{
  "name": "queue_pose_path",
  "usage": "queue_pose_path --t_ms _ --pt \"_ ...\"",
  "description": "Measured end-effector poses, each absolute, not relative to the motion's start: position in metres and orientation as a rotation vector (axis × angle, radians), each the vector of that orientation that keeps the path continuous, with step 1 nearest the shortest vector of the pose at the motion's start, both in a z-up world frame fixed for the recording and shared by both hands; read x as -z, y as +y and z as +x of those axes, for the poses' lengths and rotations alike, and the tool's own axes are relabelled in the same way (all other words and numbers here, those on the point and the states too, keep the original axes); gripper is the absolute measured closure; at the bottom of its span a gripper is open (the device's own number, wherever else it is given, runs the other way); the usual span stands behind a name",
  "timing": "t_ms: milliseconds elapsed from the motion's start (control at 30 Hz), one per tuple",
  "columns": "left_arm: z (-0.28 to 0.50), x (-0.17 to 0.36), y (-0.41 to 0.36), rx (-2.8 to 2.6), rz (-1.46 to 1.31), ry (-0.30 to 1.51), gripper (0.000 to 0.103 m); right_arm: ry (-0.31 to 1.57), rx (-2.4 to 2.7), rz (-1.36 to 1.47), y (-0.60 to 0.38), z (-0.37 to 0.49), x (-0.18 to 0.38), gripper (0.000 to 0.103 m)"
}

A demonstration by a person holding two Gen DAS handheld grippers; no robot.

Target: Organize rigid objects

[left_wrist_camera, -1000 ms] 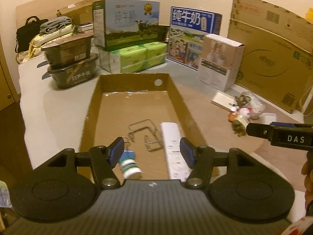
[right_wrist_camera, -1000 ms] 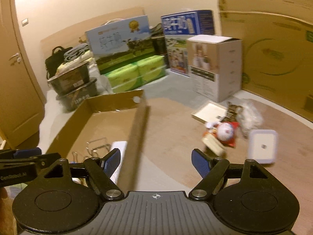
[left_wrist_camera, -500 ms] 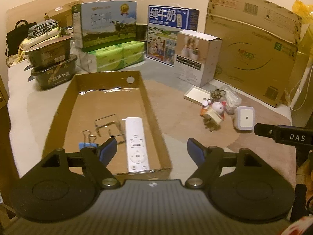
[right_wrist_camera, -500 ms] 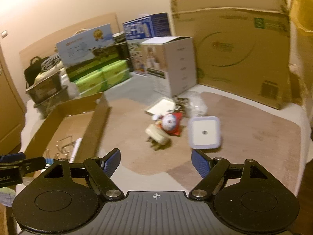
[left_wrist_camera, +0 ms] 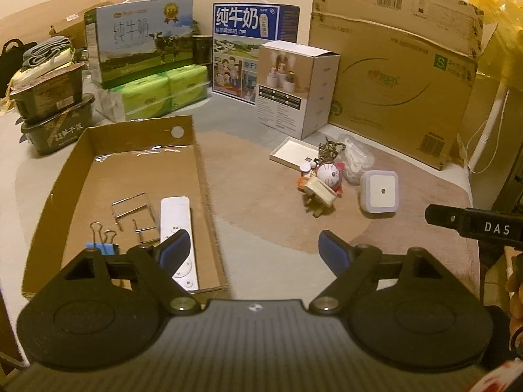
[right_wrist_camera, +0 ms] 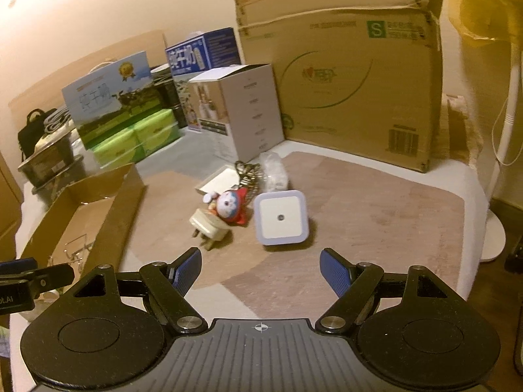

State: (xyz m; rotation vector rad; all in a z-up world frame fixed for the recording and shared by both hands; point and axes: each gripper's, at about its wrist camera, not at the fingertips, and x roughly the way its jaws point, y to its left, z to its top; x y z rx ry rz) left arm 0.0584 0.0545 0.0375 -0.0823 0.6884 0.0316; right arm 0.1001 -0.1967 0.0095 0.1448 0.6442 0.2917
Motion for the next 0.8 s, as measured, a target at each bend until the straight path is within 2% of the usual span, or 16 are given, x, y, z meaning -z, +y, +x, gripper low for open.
queue_pose_path --t_ms 467,800 --pt "0.09 -0.026 0.035 -0.01 -0.089 0.681 0.019 0.645 -0.272 0.11 -0.209 0.121 0.005 0.024" --pt "0.123 -0.009 0.01 0.025 0.02 0.657 0.019 0.654 -0.285 0.1 -0.214 0.145 0.018 0.024"
